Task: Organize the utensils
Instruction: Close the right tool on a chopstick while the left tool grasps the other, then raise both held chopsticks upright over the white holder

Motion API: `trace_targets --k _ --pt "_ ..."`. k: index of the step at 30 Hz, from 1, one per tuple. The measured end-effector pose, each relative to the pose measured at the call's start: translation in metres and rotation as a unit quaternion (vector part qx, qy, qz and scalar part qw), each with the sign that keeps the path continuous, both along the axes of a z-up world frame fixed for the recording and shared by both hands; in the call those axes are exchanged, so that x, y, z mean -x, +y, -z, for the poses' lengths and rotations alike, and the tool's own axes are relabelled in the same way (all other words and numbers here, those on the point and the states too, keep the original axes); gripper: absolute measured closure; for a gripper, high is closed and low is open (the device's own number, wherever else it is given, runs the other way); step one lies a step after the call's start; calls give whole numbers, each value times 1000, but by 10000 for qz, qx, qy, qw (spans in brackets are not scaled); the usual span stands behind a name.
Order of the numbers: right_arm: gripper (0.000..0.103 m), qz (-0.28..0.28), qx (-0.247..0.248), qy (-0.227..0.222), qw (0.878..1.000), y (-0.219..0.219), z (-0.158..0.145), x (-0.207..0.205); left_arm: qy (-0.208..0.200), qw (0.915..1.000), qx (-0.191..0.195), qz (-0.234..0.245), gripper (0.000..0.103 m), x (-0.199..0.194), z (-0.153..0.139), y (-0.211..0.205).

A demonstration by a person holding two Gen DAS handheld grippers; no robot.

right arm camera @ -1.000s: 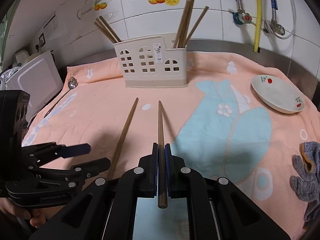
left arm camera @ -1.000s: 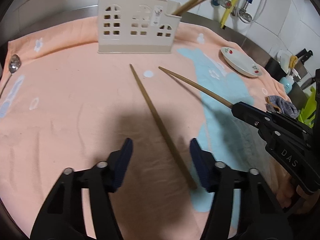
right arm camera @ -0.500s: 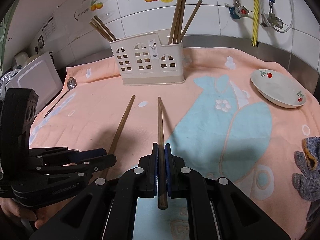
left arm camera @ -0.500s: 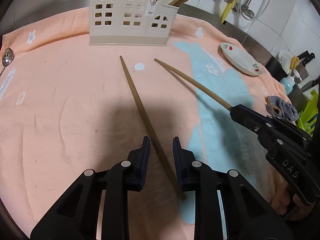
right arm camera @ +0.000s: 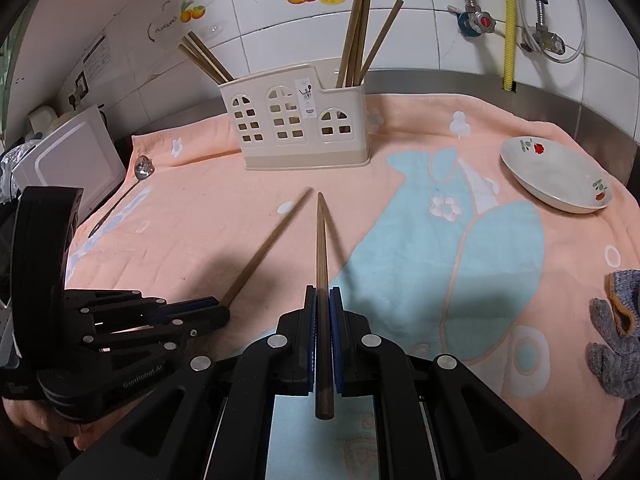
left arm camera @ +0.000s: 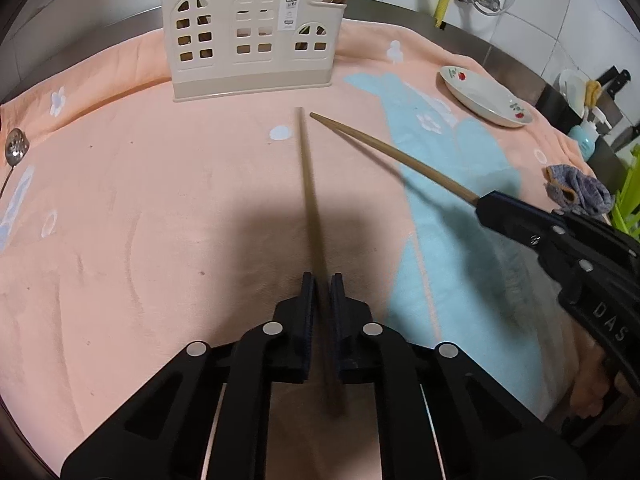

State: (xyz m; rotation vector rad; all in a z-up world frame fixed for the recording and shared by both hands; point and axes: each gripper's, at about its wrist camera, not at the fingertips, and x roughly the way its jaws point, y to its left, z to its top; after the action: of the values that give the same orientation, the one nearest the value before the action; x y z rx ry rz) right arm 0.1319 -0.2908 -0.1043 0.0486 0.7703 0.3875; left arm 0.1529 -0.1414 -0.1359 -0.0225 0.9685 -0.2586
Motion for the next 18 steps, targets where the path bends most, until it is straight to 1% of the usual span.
trace_targets --k 4,8,13,18 --pt "97 -12 20 -50 10000 3 -4 3 -14 9999 -64 102 96 3 -1 6" --pt "97 -8 49 -81 10000 6 -6 4 -22 9994 -94 323 96 5 0 11" --pt "97 24 67 -84 9999 8 -6 4 18 9995 -10 310 95 5 1 13" --pt "97 59 107 -115 9999 9 -10 5 -70 9992 -89 389 95 8 2 10"
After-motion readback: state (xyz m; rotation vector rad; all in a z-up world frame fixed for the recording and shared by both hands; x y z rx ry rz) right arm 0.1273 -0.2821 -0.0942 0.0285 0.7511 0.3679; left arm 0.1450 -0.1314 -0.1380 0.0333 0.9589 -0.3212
